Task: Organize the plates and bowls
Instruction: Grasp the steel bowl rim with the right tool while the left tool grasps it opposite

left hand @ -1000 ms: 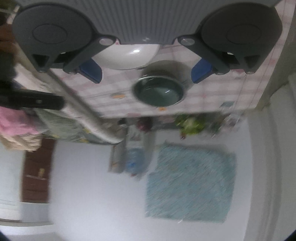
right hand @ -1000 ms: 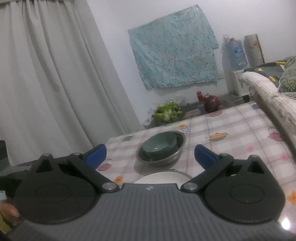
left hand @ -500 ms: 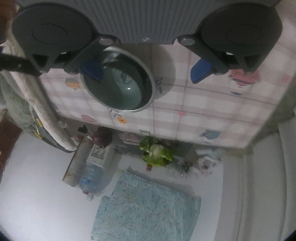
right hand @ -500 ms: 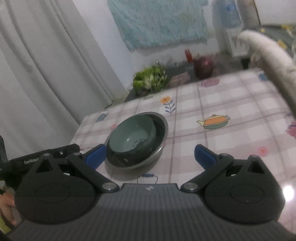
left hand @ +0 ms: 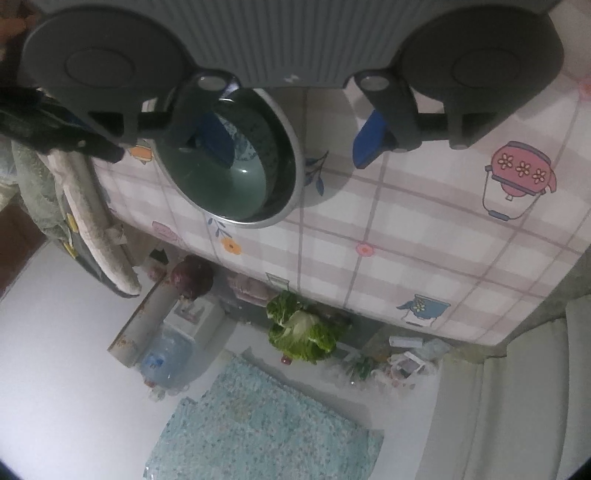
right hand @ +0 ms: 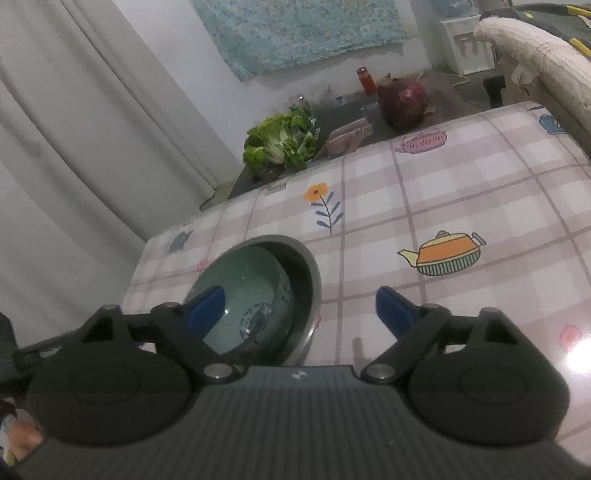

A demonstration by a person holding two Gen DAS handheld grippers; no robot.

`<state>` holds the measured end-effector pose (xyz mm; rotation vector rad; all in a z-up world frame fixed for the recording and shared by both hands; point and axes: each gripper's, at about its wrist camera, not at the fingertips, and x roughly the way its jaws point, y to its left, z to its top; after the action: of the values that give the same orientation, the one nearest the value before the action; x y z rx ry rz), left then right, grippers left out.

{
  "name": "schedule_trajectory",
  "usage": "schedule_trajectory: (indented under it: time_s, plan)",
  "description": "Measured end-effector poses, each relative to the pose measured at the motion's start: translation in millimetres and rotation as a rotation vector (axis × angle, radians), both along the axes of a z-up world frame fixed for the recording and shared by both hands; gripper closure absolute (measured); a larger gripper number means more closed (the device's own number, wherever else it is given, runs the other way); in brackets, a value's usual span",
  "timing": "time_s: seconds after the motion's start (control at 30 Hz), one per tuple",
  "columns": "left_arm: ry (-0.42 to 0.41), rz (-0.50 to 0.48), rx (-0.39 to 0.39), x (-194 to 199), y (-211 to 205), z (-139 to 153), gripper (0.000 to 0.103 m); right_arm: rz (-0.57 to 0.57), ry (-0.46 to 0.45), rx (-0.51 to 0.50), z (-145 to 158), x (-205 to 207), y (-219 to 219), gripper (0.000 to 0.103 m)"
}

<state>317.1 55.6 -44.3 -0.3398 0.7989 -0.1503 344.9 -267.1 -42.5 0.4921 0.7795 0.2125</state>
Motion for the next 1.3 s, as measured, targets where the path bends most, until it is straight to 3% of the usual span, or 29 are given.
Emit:
schedule_trajectory:
  time_s: [0.13, 0.33, 0.53, 0.83, 1.03, 1.3]
  plan:
    - [0.020, -0.021, 0.053, 4, -6, -7, 0.042, 0.003, 0.032, -0.010, -12, 4, 0, 0.032]
    - [0.077, -0.058, 0.066, 13, -13, -25, 0.052, 0.017, 0.069, -0.021, -26, 13, 5, 0.046]
    - [0.091, -0.067, 0.046, 25, -13, -38, 0.059, 0.032, 0.105, -0.016, -37, 25, 7, 0.060]
    - [0.112, -0.068, 0.012, 41, -10, -48, 0.063, 0.024, 0.138, 0.044, -54, 47, 5, 0.072]
    - [0.115, -0.063, -0.012, 50, -12, -51, 0.075, 0.035, 0.135, 0.058, -58, 56, 8, 0.085]
    - [0.120, -0.062, -0.038, 51, -15, -51, 0.090, 0.053, 0.118, 0.064, -58, 56, 13, 0.093]
